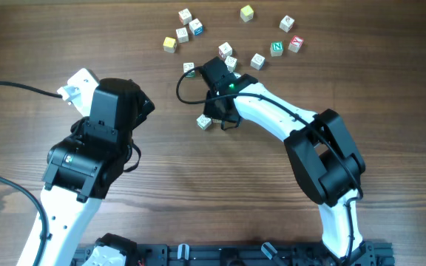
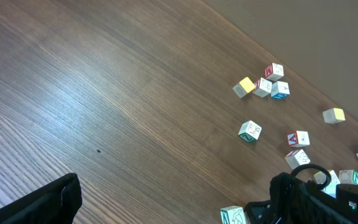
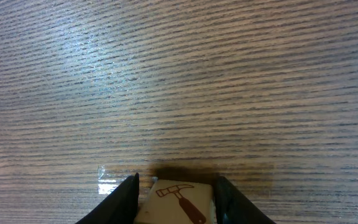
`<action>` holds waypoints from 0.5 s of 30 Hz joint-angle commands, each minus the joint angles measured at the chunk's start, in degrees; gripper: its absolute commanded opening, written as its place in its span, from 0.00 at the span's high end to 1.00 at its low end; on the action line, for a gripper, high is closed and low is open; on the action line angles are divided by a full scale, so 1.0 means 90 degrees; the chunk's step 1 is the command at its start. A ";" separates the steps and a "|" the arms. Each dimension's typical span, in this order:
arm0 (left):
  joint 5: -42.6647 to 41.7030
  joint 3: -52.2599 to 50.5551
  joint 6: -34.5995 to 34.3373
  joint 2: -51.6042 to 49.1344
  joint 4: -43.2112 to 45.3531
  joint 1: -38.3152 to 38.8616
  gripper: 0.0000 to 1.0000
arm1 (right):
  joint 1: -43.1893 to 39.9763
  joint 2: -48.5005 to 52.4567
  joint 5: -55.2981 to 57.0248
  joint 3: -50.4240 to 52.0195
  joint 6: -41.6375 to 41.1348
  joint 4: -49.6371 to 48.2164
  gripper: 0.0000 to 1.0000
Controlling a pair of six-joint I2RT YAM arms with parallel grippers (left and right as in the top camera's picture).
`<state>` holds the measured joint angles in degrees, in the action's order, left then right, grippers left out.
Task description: Form a circle
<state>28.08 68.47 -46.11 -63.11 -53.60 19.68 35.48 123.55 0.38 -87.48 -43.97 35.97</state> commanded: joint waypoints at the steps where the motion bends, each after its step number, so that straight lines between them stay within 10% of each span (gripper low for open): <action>1: 0.0107 0.0073 0.0100 -0.0007 0.0015 -0.0053 0.00 | 0.0032 0.0129 -0.0051 0.0049 -0.0138 -0.0007 0.60; 15: 0.0107 0.0073 0.0100 -0.0007 0.0015 -0.0053 0.00 | 0.0032 0.0129 -0.0053 0.0049 -0.0311 0.0034 0.66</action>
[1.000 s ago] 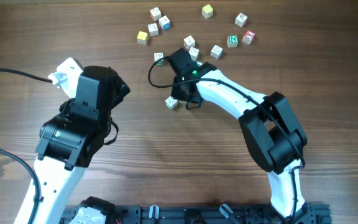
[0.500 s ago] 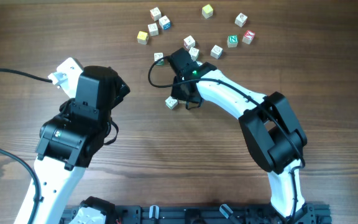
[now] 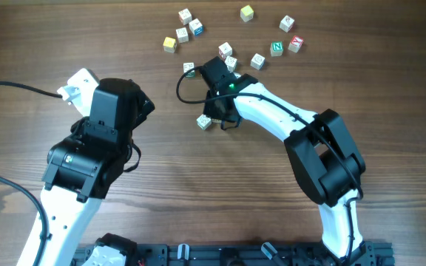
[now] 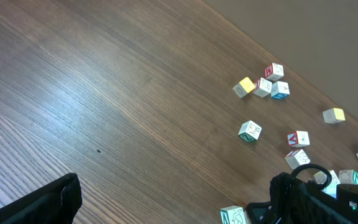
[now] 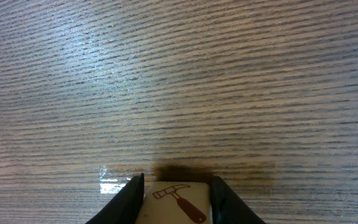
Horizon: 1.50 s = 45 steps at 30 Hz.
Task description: Form a circle
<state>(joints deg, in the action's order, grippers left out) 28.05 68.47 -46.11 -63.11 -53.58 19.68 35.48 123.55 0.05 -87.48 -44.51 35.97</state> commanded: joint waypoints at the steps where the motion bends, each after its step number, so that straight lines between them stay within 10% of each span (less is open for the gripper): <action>1: 0.0109 0.0073 0.0100 -0.0007 0.0012 -0.0053 0.00 | 0.0032 0.0129 -0.0017 0.0049 -0.0248 0.0034 0.66; 45: 0.0109 0.0073 0.0100 -0.0007 0.0012 -0.0053 0.00 | 0.0032 0.0129 -0.0165 0.0049 -0.0406 0.0097 0.63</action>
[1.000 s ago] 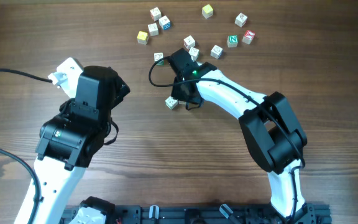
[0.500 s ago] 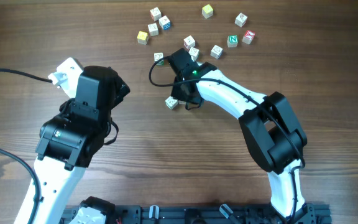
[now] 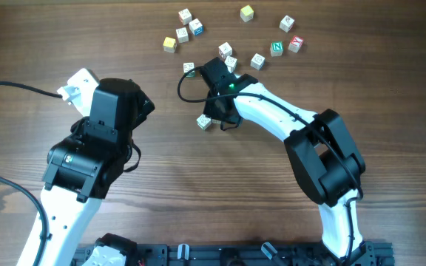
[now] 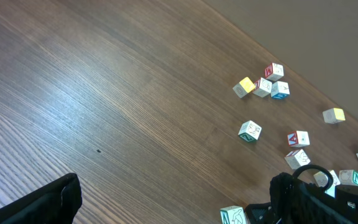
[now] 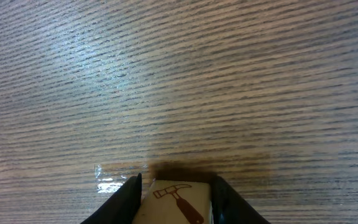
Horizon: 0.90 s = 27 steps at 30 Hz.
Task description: Form a circle
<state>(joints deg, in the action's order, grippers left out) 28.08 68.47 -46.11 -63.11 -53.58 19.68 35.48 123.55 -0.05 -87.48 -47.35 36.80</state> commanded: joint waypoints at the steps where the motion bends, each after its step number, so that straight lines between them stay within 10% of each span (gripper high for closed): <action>1: 0.0107 0.0073 0.0100 -0.0007 0.0012 -0.0053 0.00 | 0.0032 0.0129 -0.0153 0.0049 -0.0090 0.0007 0.63; 27: 0.0107 0.0073 0.0100 -0.0007 0.0012 -0.0053 0.00 | -0.0182 0.0129 0.0022 0.0049 -0.0090 -0.0291 0.36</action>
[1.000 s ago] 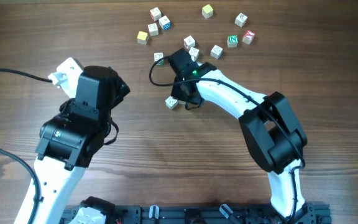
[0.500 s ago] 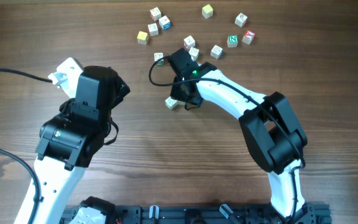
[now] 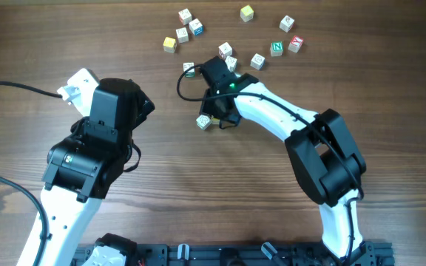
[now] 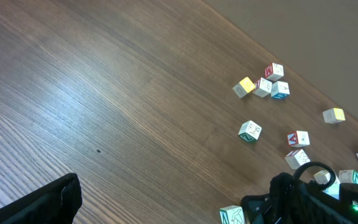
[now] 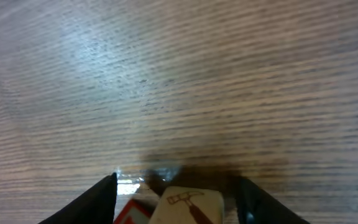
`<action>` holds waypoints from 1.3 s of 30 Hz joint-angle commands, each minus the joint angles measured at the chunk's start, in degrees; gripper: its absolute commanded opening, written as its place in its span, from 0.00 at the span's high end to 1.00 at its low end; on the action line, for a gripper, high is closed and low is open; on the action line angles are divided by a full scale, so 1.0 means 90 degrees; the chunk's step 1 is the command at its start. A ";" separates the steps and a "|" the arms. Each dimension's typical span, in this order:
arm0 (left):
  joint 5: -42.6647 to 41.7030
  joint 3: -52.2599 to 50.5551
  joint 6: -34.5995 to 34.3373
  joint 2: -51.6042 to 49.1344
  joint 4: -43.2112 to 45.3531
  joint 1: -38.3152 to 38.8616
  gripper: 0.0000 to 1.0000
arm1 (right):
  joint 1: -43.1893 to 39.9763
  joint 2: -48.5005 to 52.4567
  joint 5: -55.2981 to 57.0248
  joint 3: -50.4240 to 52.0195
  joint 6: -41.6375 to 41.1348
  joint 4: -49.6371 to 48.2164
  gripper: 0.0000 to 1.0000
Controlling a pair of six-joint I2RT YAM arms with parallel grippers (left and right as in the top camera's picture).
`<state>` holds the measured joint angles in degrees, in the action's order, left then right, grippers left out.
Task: Form a circle
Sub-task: 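Move the right gripper back up to the green N block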
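Several small lettered wooden blocks (image 3: 225,50) lie scattered at the far middle of the table. One block sits apart from them (image 3: 204,121), nearer the front. In the right wrist view it shows a hammer picture (image 5: 182,204) and a red-edged side face, slightly turned. My right gripper (image 5: 176,186) stands open around it, with a finger (image 5: 104,194) clear of it on either side. My left gripper (image 4: 179,214) hangs high over bare wood at the left, wide open, with only one finger (image 4: 42,200) showing and nothing in it.
The loose blocks form two groups, one at the far left (image 3: 182,33) and one at the far right (image 3: 276,49). The right arm (image 3: 287,122) stretches diagonally across the middle. A cable (image 3: 13,87) trails off the left edge.
My right gripper's fingers have spread apart and let go of the hammer block. The block now sits loose between them, turned a little so a red-edged face shows. The left arm has not moved.
My right gripper was shut on the hammer block low over the table, in front of the scattered blocks. It stayed shut on it in the same place at both later moments. Now it is open and the block rests on the wood there.
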<state>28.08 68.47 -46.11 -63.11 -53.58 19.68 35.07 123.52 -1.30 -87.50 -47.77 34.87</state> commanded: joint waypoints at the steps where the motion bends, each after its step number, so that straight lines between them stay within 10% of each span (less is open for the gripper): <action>1: 0.0107 0.0073 0.0100 -0.0007 0.0012 -0.0053 0.00 | -0.0165 0.0131 0.0160 0.0051 -0.0039 -0.0151 0.34; 22: 0.0107 0.0073 0.0100 -0.0007 0.0012 -0.0053 0.00 | -0.1644 0.0170 0.0714 -0.2120 0.2101 -0.0068 0.01; 39: 0.0107 0.0073 0.0100 -0.0007 0.0012 -0.0053 0.00 | -0.2402 0.1557 0.1195 -0.2098 0.3572 -0.1965 0.09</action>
<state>28.08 68.47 -46.11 -63.11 -53.60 19.68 14.48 135.13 7.77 -105.69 -16.56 17.61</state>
